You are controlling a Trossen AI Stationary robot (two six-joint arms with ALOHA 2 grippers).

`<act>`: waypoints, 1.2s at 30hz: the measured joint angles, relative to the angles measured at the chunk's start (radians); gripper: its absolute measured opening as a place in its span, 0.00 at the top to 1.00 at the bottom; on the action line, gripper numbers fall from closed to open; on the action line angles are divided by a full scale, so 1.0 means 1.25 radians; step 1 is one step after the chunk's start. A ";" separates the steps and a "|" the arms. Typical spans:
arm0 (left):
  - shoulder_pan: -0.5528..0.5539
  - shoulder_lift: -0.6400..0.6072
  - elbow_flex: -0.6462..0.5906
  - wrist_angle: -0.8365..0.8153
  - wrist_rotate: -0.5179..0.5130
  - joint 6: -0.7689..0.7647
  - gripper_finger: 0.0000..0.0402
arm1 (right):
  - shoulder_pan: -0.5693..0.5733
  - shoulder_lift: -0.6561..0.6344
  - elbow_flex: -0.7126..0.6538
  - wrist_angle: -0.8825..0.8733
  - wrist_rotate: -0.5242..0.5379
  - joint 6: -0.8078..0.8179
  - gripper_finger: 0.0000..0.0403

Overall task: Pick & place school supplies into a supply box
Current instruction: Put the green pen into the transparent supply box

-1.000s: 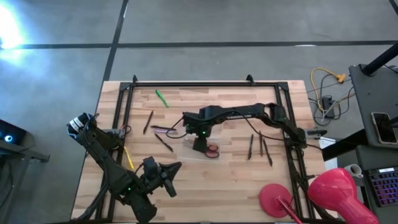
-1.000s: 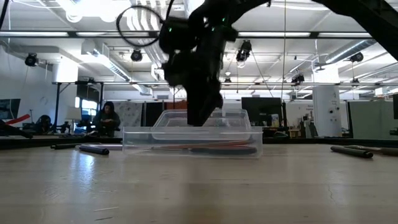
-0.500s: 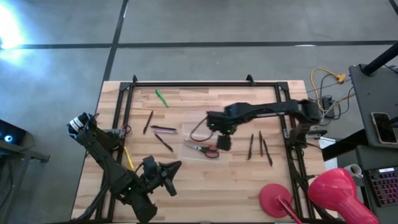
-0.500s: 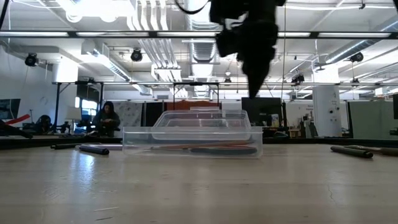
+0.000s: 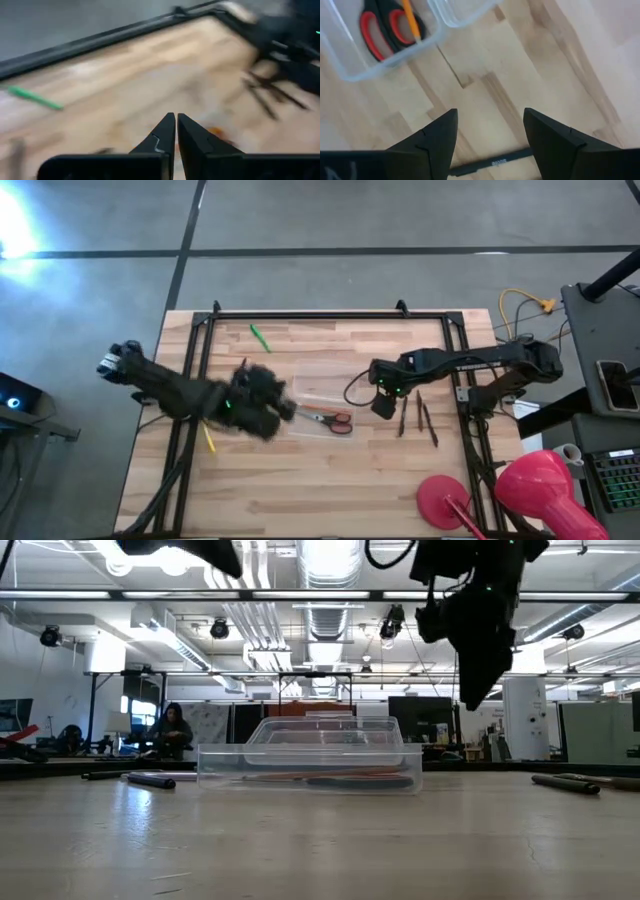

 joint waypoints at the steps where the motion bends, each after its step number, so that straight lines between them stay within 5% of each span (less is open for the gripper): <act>1: 0.033 -0.020 -0.005 -0.030 0.020 0.001 0.98 | -0.003 -0.002 -0.008 0.003 0.000 0.005 0.46; 6: 0.269 -0.119 -0.111 -0.037 0.227 0.007 0.91 | -0.029 0.004 -0.024 0.026 0.000 0.002 0.46; 11: 0.465 -0.188 -0.272 0.170 0.380 0.164 0.82 | -0.060 0.009 -0.018 0.059 0.000 -0.003 0.46; 19: 0.711 -0.157 -0.362 0.245 0.425 0.051 0.65 | -0.098 0.007 -0.010 0.092 0.019 -0.001 0.46; 27: 0.807 -0.047 -0.356 0.424 0.425 0.047 0.64 | -0.131 0.010 -0.010 0.134 0.021 0.034 0.46; 36: 0.819 0.189 -0.211 0.332 0.472 0.046 0.64 | -0.143 0.011 -0.010 0.180 0.027 0.080 0.46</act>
